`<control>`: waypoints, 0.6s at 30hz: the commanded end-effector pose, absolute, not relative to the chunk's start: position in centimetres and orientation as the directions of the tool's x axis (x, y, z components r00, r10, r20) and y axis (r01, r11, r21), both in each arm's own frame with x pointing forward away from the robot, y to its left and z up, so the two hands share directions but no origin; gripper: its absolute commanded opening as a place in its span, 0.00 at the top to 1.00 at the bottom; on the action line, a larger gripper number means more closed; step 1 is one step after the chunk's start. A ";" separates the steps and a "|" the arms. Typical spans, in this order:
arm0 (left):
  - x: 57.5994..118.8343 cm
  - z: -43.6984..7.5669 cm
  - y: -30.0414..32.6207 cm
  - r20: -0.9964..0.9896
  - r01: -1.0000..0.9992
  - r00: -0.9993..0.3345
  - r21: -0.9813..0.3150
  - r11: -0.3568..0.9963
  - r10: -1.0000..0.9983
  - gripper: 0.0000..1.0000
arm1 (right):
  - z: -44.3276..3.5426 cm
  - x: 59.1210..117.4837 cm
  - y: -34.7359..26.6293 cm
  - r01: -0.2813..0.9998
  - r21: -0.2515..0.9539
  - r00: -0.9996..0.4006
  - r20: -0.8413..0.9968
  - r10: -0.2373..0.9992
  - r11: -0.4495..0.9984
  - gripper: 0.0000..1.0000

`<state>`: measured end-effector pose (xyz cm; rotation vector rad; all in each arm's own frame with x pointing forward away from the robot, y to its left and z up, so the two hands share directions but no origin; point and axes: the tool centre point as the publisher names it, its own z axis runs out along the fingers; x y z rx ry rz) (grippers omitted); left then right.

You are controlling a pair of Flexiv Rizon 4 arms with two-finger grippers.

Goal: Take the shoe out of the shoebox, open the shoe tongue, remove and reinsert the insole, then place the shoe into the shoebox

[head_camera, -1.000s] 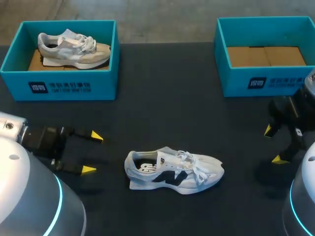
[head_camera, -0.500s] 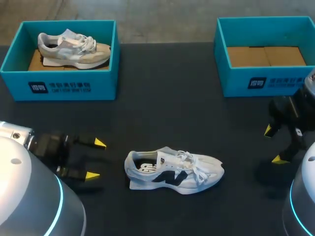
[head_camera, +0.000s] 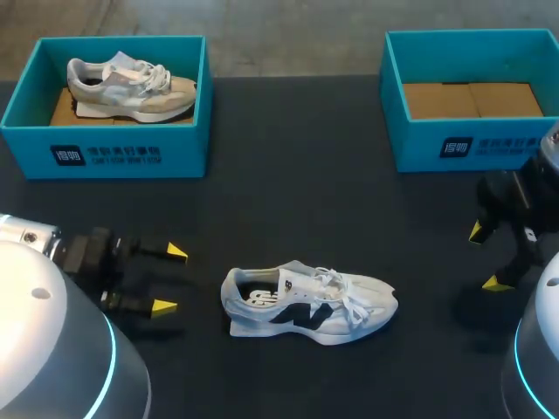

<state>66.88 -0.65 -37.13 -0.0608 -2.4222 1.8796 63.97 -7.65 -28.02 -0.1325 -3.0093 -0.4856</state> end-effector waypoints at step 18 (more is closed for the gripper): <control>66.0 -39.7 -1.7 0.070 -0.061 -0.997 -0.981 0.183 0.043 0.00 | -28.1 63.9 -7.6 0.101 0.307 -0.992 0.101 0.073 0.946 0.00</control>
